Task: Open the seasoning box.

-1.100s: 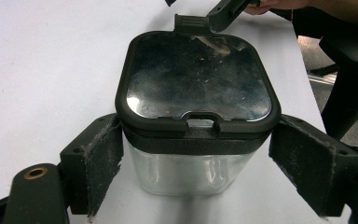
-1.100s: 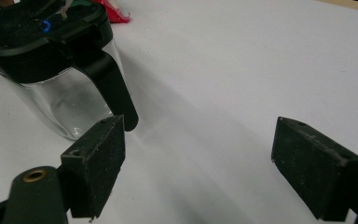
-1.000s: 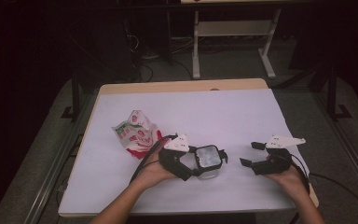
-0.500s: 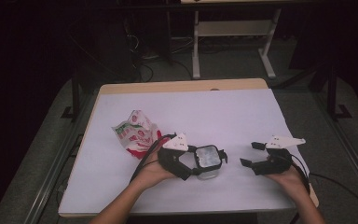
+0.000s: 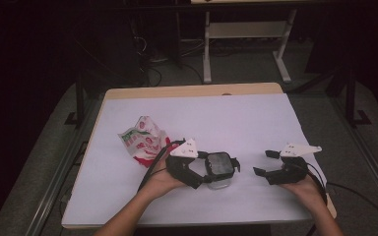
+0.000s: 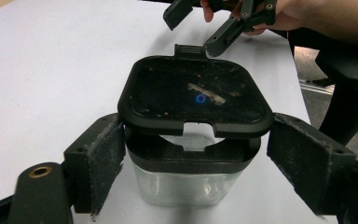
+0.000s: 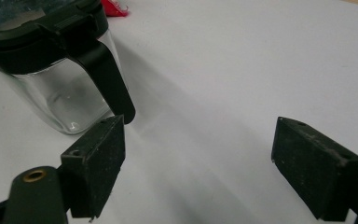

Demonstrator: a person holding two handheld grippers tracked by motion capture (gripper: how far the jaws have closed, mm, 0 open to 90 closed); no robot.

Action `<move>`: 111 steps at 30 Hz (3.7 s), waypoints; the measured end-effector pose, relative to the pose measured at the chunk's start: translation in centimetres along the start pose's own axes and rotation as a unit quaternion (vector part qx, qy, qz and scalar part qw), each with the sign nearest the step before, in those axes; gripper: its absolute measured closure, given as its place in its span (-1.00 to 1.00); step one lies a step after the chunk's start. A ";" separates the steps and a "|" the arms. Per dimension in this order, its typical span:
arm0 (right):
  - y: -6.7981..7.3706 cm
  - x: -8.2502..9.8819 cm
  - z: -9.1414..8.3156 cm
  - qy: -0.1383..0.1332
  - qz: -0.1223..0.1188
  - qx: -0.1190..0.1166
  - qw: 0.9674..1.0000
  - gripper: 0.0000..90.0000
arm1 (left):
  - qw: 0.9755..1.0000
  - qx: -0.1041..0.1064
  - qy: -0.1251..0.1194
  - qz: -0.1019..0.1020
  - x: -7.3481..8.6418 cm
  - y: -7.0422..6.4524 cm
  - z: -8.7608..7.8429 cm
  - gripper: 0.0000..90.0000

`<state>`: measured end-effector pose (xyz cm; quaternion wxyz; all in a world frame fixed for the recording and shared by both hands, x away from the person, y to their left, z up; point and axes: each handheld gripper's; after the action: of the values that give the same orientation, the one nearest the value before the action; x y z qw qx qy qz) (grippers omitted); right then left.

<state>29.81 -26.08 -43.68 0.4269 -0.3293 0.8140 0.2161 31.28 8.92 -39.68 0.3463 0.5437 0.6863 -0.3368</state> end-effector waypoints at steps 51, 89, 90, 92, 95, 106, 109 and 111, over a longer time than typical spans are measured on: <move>0.3 -0.1 0.0 -0.005 -0.007 -0.011 1.000 -0.62 | 0.998 0.061 -0.008 0.004 -1.0 -0.3 -0.8 0.26; 0.4 0.0 -0.2 -0.011 -0.012 -0.012 1.000 -0.63 | 0.999 0.024 0.019 0.019 -5.1 0.5 0.0 1.00; 0.4 0.1 -0.2 -0.012 -0.011 -0.012 1.000 -0.63 | 0.999 0.023 0.020 0.022 -5.3 0.5 0.1 1.00; 0.3 0.1 -0.2 -0.012 -0.011 -0.010 1.000 -0.63 | 0.999 0.023 0.020 0.025 -5.8 0.5 0.4 1.00; 0.3 0.1 -0.2 -0.012 -0.011 -0.009 1.000 -0.63 | 0.999 0.025 0.022 0.028 -6.4 0.6 0.7 1.00; 0.2 0.3 0.2 -0.004 -0.015 -0.007 1.000 -0.65 | 0.999 0.030 0.024 0.035 -8.2 1.0 2.2 1.00; 0.2 0.4 0.2 -0.004 -0.012 -0.007 1.000 -0.66 | 0.999 0.032 0.022 0.033 -8.5 1.0 2.7 1.00; 0.2 0.4 0.1 -0.005 -0.013 -0.007 1.000 -0.66 | 0.999 0.035 0.019 0.034 -8.6 1.0 2.9 1.00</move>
<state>29.56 -25.96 -44.06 0.4313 -0.3416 0.8062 0.2178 34.07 2.23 -34.09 0.3251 0.5846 0.6617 -0.3386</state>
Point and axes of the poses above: each handheld gripper's, and its own axes: z roughly forward along the jaws, x roughly out of its underside, y roughly to its left, and after that the axes turned 2 degrees about x, right-handed
